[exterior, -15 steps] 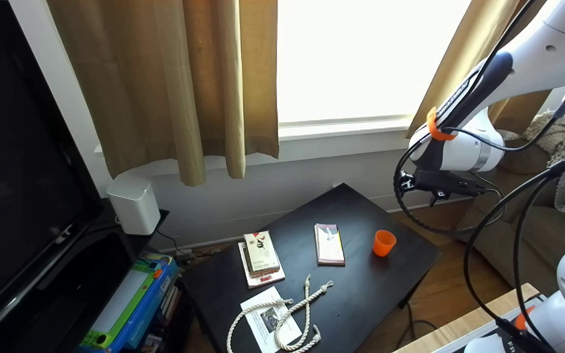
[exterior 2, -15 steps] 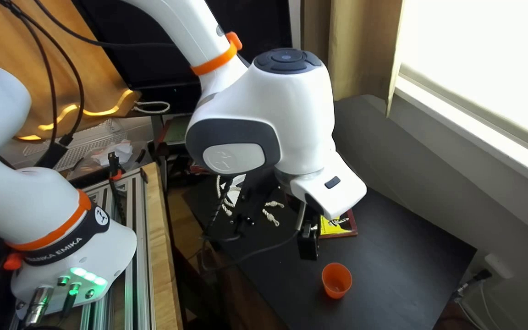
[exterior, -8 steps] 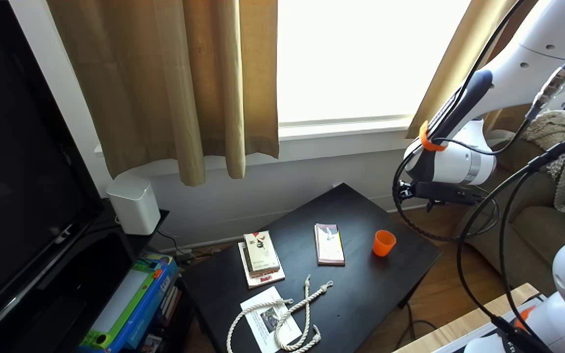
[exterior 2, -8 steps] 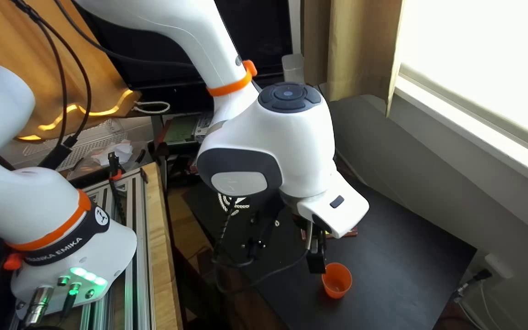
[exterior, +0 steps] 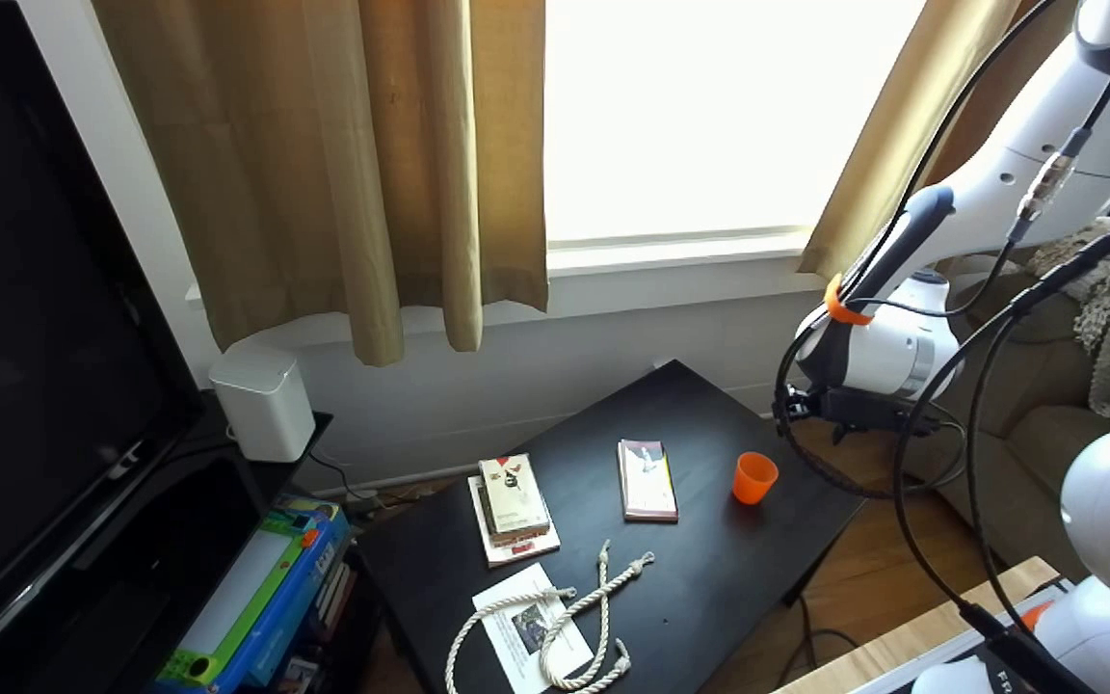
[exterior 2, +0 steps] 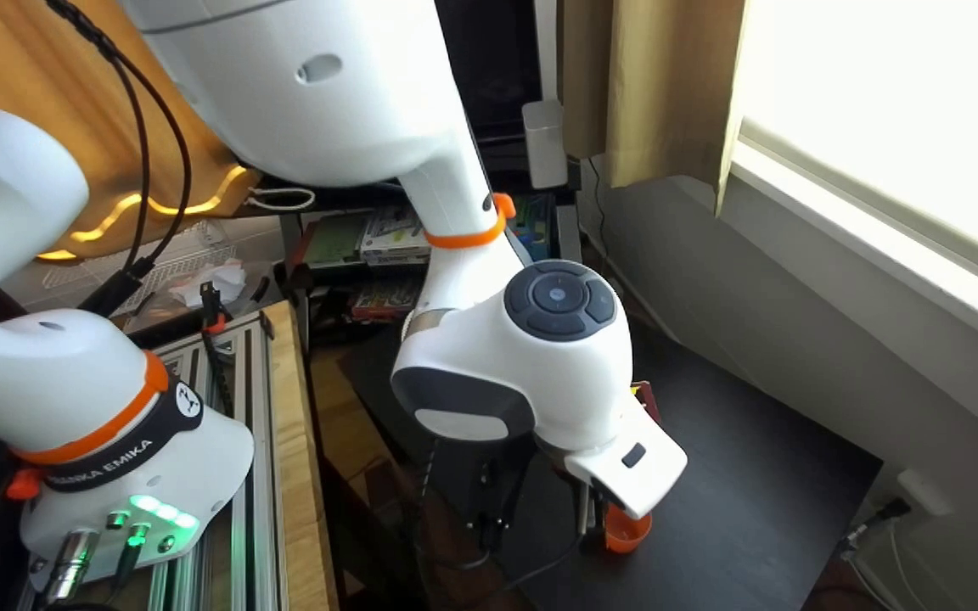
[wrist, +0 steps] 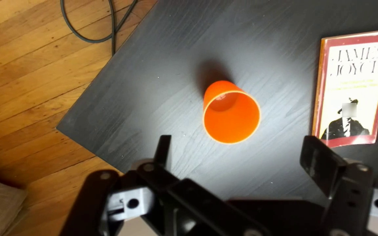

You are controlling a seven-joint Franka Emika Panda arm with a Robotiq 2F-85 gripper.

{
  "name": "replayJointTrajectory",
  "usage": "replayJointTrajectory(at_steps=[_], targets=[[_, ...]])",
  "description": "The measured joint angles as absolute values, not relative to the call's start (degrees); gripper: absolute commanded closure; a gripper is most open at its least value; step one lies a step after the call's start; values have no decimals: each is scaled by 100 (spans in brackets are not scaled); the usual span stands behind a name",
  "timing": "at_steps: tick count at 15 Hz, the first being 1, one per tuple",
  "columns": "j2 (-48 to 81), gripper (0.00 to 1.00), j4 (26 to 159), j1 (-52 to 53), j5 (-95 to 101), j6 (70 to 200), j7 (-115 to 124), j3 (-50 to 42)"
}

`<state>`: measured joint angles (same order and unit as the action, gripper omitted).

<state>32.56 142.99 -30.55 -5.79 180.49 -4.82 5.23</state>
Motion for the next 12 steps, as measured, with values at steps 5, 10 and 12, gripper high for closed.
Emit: replayJointTrajectory(at_steps=[5,10,12], targets=[[4061,0,13678,-3420,-553,18049,-563,540],[4745,0,13019,-3411,-553,17945,-555,480],[4971,0,12745,-3327,-553,17816,-538,400]])
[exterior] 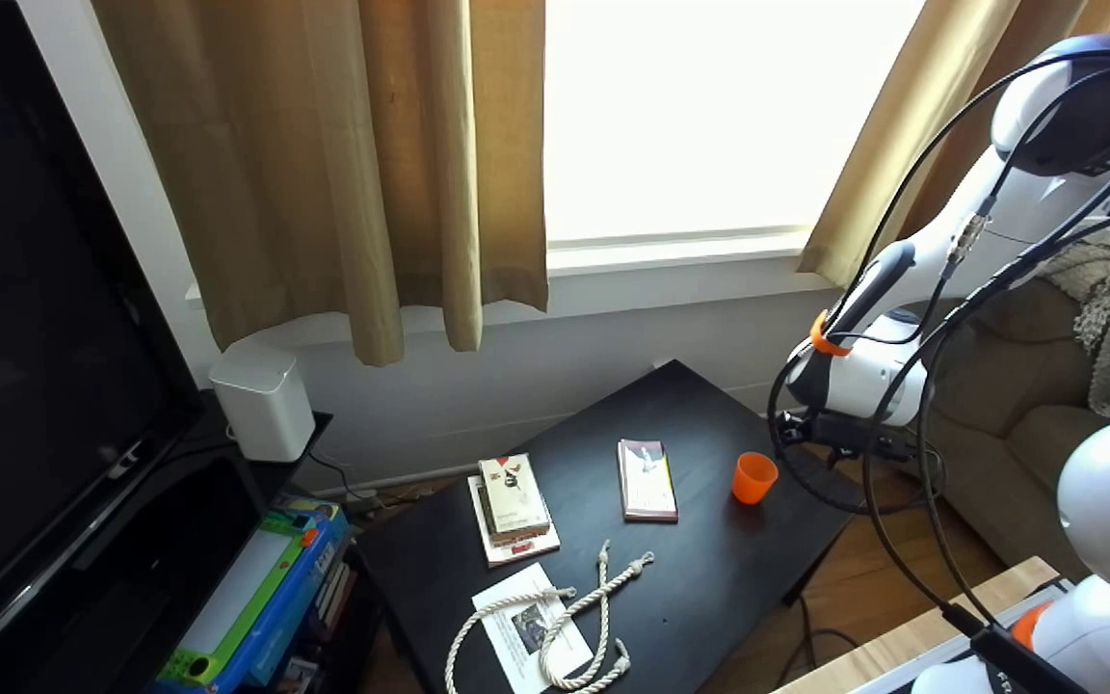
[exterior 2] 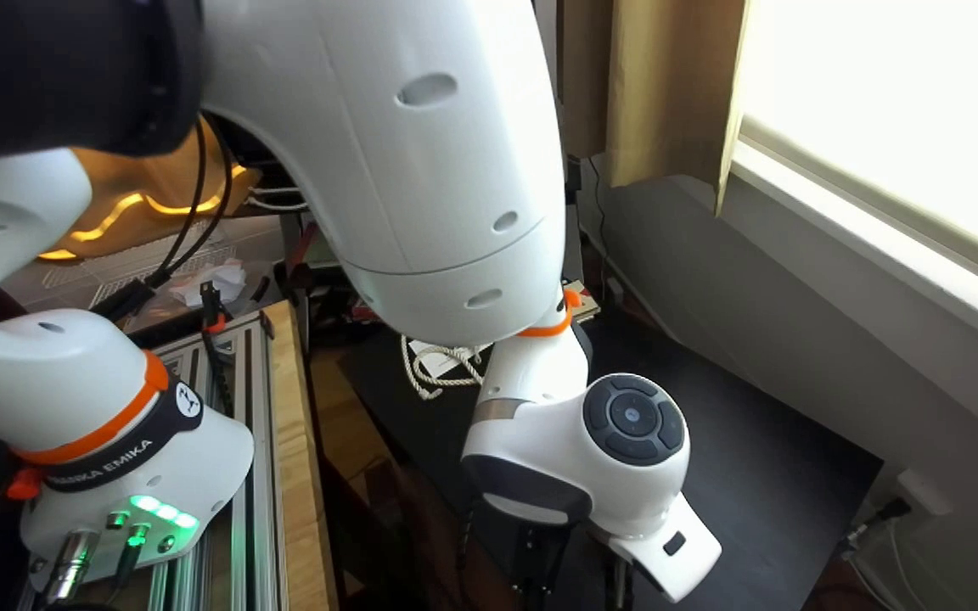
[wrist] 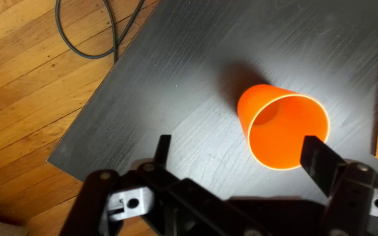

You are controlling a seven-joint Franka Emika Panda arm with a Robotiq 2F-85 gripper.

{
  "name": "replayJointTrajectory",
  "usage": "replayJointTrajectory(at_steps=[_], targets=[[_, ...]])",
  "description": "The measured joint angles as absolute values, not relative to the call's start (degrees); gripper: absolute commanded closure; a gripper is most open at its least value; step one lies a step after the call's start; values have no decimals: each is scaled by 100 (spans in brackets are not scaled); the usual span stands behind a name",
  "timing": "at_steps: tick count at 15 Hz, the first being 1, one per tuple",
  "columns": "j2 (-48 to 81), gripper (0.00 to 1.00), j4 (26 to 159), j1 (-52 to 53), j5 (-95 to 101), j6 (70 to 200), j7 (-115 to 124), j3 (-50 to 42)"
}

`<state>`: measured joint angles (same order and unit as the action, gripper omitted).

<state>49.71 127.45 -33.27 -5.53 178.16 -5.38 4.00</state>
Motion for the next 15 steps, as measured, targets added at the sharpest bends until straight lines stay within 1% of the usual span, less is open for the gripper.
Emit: replayJointTrajectory(at_steps=[6,12,14,15], targets=[[5514,0,12075,-3108,-564,17394,-523,309],[5940,0,11611,-3002,-600,17309,-476,326],[6070,25,11476,-2984,-604,17309,-451,332],[6127,32,11416,-2978,-605,17308,-447,337]])
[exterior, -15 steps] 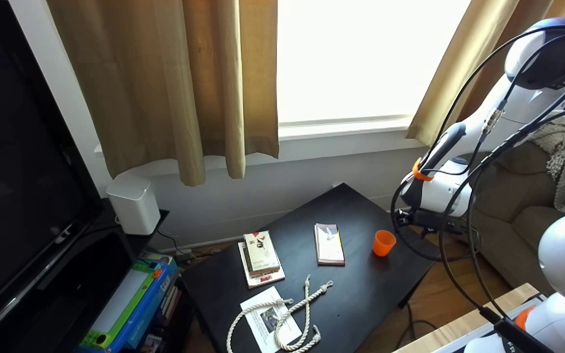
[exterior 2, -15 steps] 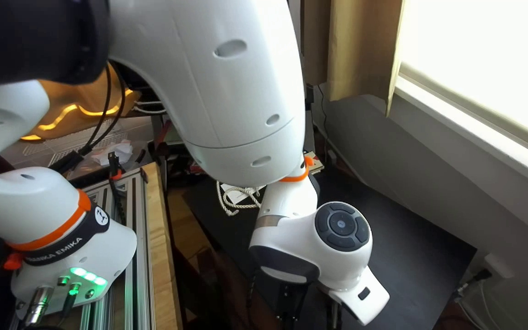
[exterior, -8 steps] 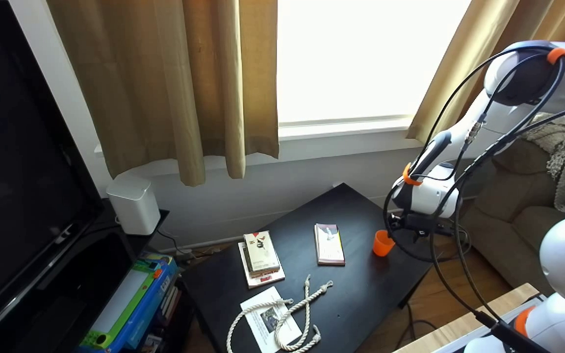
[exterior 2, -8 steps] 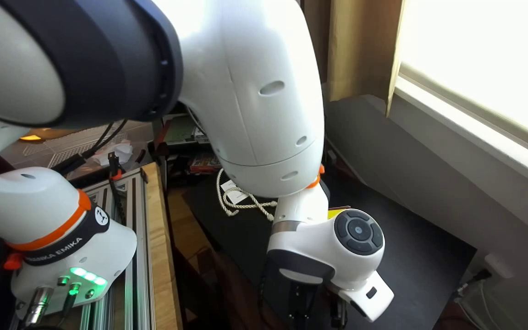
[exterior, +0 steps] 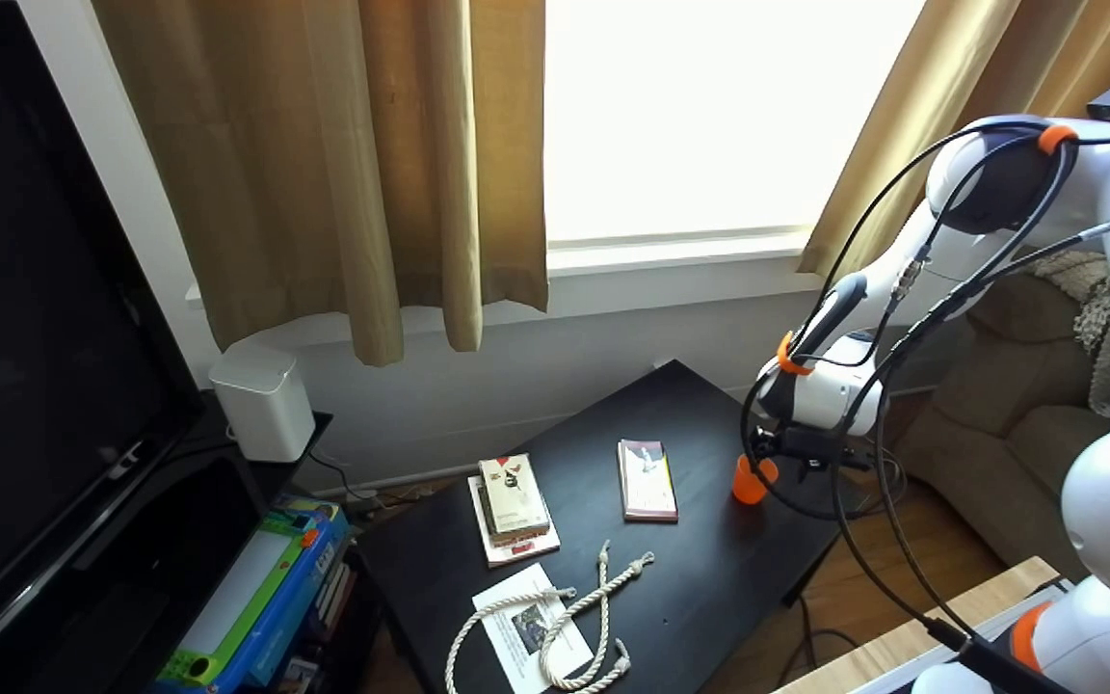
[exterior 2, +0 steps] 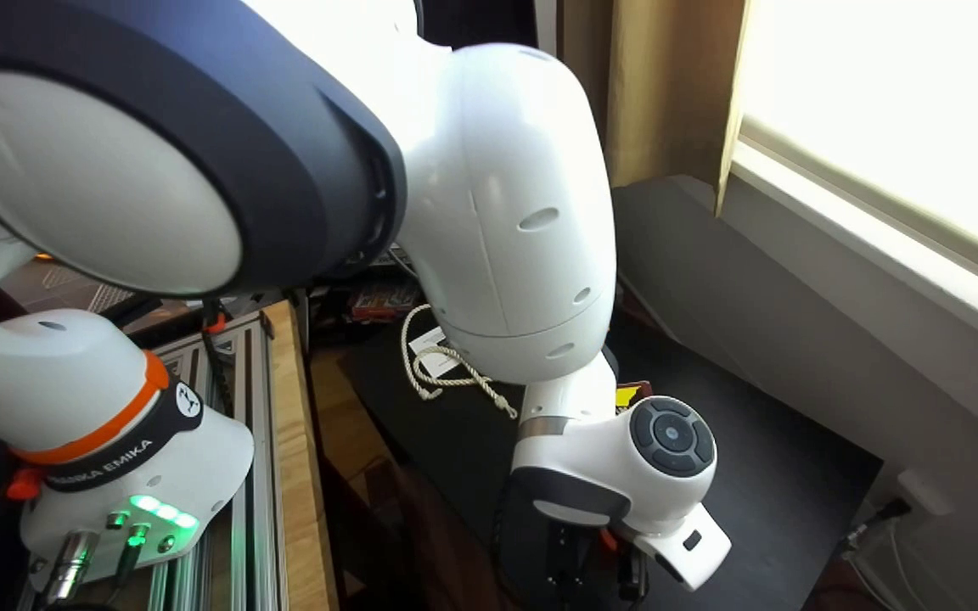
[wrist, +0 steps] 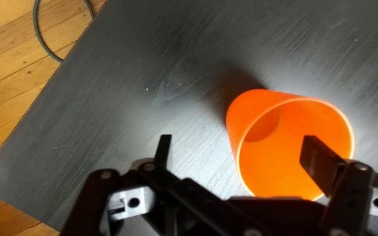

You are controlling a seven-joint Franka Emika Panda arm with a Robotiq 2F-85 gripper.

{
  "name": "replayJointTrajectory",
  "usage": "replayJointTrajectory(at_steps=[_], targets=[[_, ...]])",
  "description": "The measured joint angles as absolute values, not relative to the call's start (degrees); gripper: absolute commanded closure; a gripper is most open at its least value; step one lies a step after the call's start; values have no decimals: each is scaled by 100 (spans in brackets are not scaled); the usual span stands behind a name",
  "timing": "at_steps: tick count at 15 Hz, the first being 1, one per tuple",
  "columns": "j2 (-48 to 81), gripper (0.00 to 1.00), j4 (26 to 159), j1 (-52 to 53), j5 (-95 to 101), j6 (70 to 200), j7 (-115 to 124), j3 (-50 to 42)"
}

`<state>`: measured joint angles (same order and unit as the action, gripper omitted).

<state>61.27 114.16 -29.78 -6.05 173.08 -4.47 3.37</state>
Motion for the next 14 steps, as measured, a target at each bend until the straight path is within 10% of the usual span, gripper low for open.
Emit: replayJointTrajectory(at_steps=[9,14], targets=[[6395,100,11084,-2974,-613,17295,-369,398],[6320,99,11068,-2968,-613,17295,-364,413]])
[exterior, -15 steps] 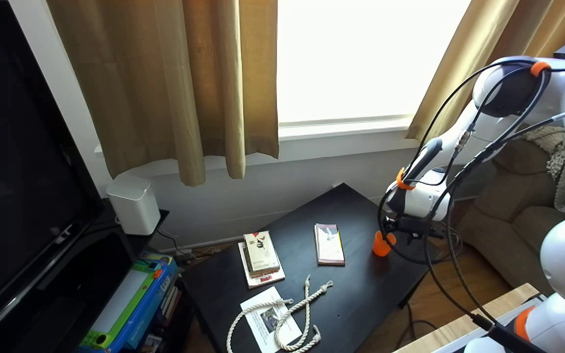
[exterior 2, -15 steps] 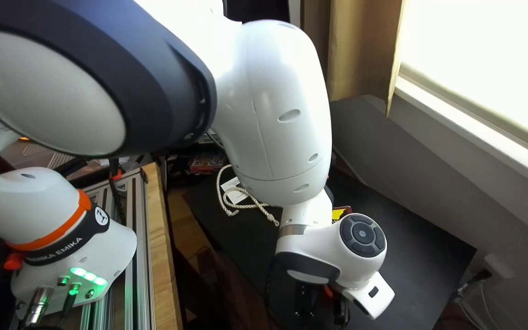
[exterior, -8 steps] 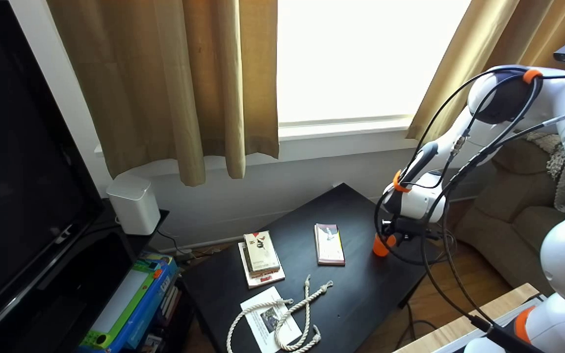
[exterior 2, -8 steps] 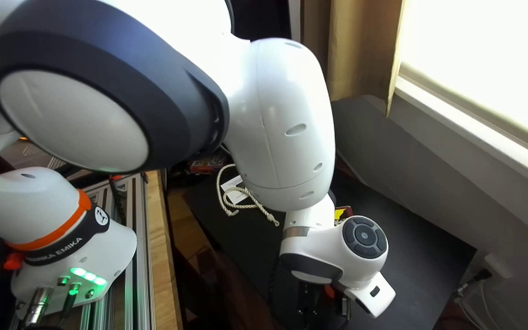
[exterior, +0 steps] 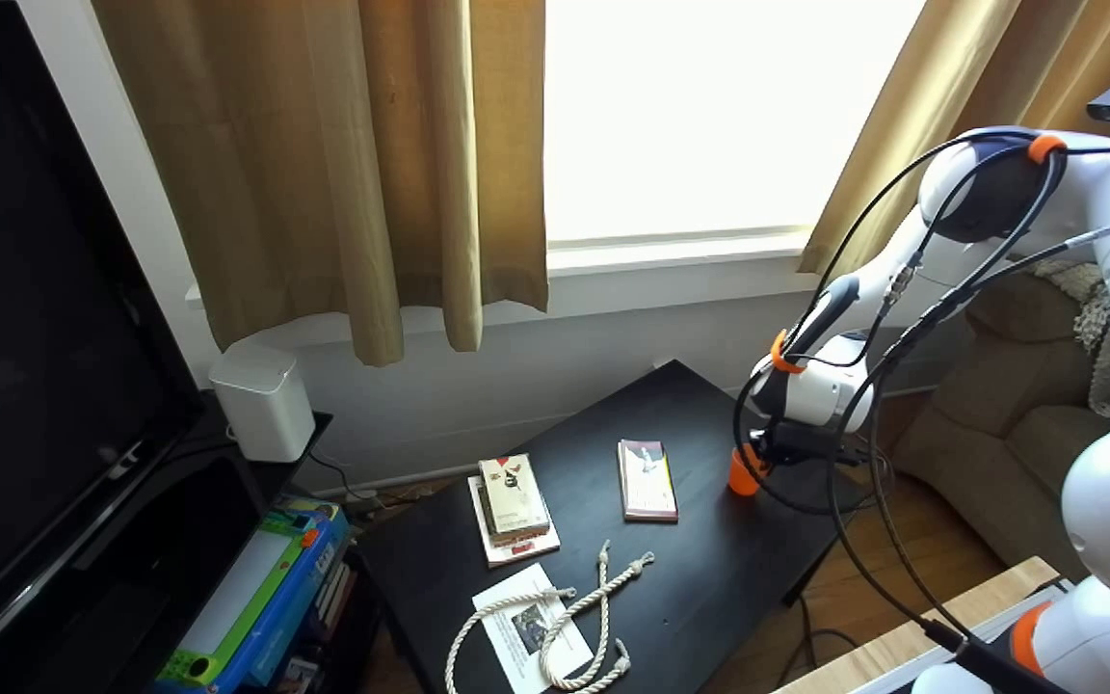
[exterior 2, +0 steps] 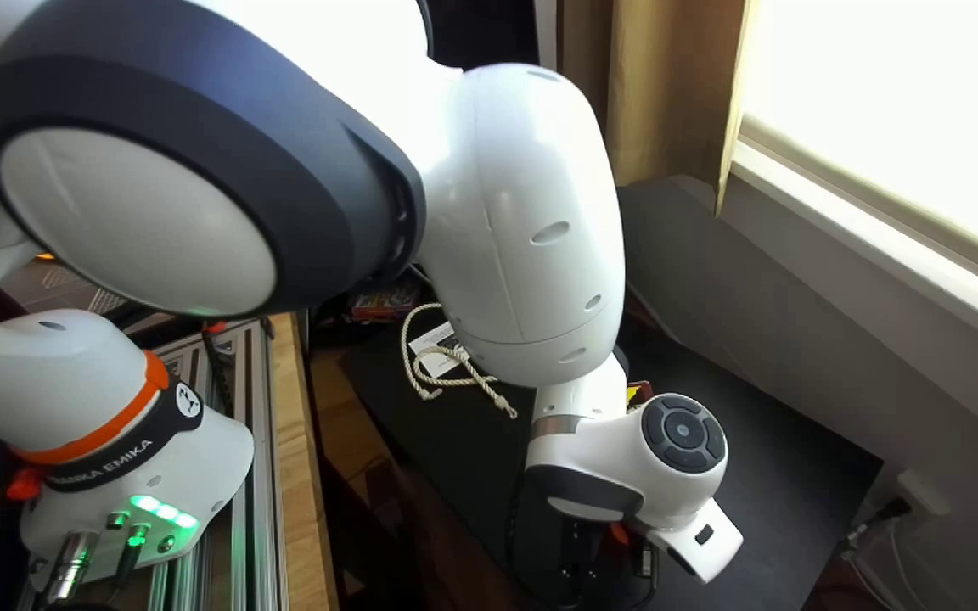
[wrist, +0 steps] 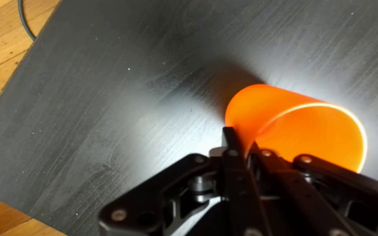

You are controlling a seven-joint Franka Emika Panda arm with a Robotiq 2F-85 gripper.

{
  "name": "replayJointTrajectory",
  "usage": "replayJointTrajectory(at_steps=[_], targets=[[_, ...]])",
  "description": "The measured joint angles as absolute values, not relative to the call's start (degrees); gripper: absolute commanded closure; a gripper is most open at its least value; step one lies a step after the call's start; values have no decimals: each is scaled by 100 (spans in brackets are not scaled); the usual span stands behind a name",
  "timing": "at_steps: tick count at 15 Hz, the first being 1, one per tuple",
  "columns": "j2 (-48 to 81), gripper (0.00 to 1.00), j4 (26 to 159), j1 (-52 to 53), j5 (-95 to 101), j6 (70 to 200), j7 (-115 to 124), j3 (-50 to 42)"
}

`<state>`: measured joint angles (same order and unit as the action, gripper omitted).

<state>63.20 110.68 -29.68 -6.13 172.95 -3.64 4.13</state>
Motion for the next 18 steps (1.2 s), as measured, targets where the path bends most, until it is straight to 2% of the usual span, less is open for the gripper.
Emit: replayJointTrajectory(at_steps=[6,15,16,18], targets=[[5867,99,11255,-2774,-613,17295,-357,421],[4606,99,11827,-1754,-556,17021,-405,641],[4561,96,11822,-1658,-551,16947,-430,689],[4543,96,11799,-1551,-580,16934,-418,705]])
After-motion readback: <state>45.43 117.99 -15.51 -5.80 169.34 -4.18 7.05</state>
